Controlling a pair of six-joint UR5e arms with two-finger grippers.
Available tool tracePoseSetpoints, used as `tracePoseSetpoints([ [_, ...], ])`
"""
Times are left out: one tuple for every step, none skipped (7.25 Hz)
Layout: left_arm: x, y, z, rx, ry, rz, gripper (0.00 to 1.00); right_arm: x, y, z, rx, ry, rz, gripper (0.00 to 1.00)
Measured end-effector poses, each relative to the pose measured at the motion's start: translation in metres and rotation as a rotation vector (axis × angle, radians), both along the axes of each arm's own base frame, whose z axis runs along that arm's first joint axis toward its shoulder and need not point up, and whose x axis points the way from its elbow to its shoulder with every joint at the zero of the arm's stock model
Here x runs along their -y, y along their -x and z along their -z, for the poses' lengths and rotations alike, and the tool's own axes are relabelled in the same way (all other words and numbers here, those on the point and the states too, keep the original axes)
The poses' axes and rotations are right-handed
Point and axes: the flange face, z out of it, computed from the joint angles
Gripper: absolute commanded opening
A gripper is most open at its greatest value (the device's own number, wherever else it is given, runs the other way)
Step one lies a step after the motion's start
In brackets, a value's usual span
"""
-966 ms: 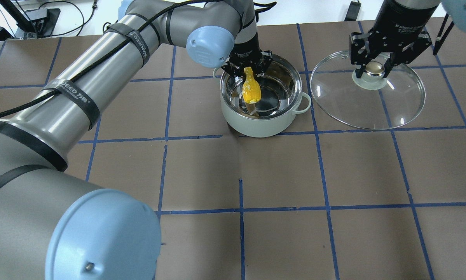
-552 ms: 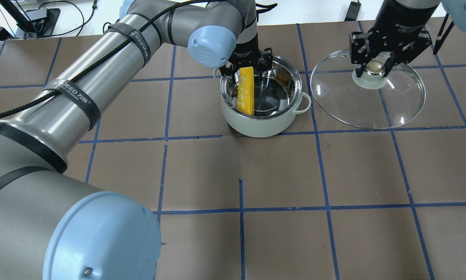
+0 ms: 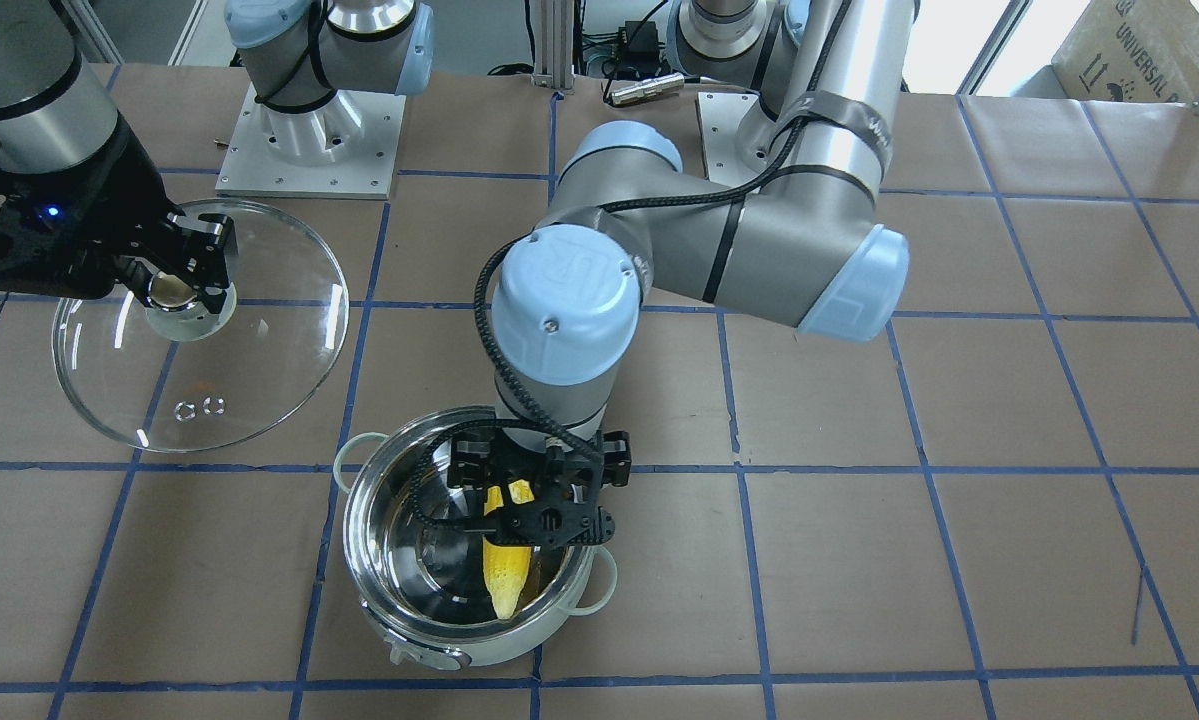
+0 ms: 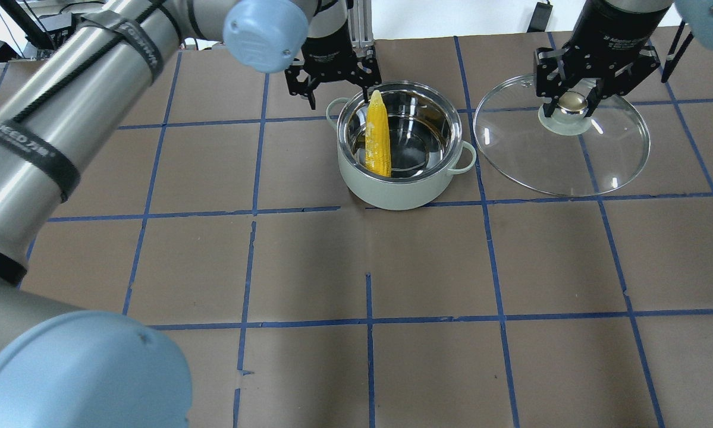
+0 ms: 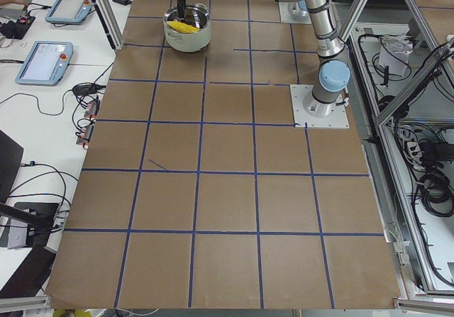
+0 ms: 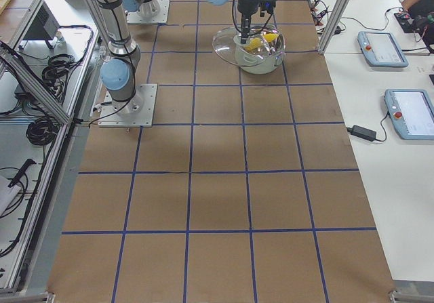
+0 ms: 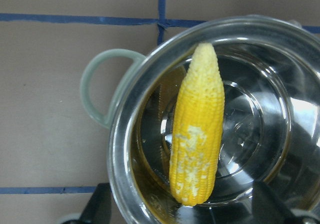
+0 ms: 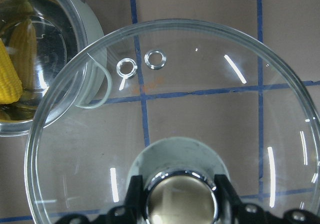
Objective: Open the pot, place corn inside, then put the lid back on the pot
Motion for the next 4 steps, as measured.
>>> tracePoseSetpoints([
  [-0.008,-0.041,-0.02,0.006,-0.026,0.031,1.0,0.0,-0.014,-0.004,0.011,0.015,0.01,0.41],
  [-0.022,-0.075,-0.032,0.008,-0.046,0.056,1.0,0.001,-0.044,-0.005,0.029,0.032,0.022,0.41],
  [-0.04,-0.103,-0.039,0.007,-0.057,0.07,1.0,0.005,-0.084,-0.005,0.038,0.054,0.015,0.39],
  [-0.059,-0.134,-0.048,0.015,-0.055,0.072,1.0,0.014,-0.122,0.0,0.042,0.063,0.002,0.38],
])
